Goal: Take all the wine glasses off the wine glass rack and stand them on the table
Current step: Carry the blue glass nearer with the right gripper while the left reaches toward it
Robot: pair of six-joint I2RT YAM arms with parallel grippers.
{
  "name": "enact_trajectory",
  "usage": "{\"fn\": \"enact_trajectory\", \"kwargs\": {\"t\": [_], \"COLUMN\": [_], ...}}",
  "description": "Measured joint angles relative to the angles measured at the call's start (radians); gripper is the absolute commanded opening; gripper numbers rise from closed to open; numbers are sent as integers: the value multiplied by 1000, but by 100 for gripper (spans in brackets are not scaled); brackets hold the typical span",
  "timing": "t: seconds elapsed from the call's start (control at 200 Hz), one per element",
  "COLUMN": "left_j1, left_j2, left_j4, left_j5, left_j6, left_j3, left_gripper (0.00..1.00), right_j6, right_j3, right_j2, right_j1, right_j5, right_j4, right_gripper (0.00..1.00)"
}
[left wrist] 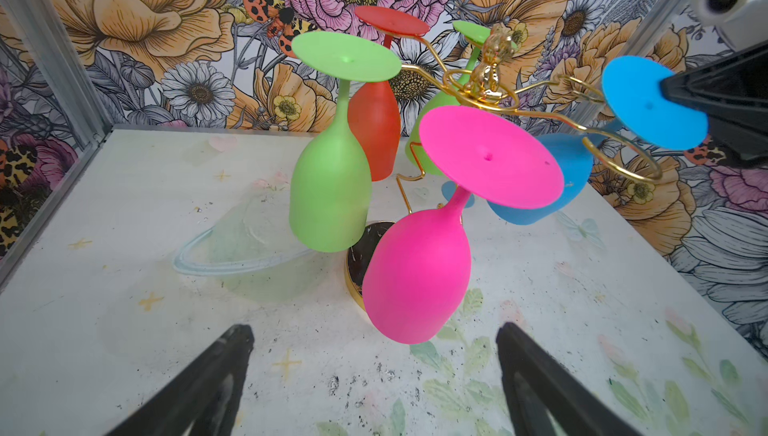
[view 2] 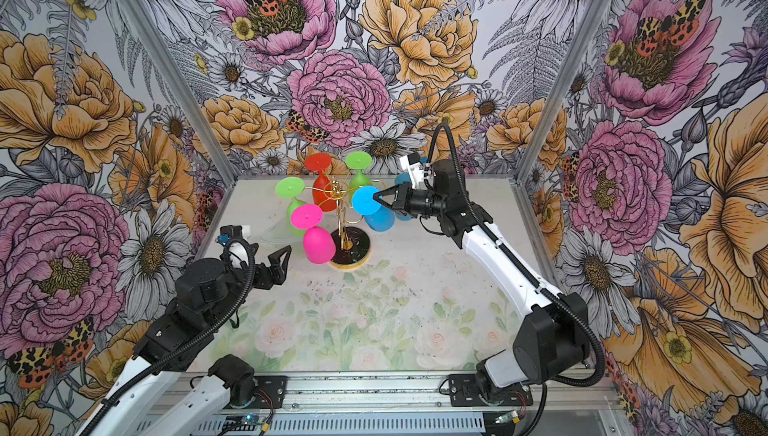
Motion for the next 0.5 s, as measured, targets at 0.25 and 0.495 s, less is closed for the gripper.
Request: {"fn": "enact_trajectory", "kwargs": {"t": [0.25, 0.495], "left_j1": [0, 0], "left_j2": [3, 3], "left_j4": [13, 28], "left_j5": [77, 195], "left_j6": [-20, -32], "left_j3": [0, 0], "left_gripper": [93, 92], "right_j6": [-32, -142], "right_j3": [-73, -135], "right_j2": [-126, -249], "right_j1": [2, 11], "right_j5": [33, 117], "right_j4": [-5, -61], "right_gripper": [0, 0]}}
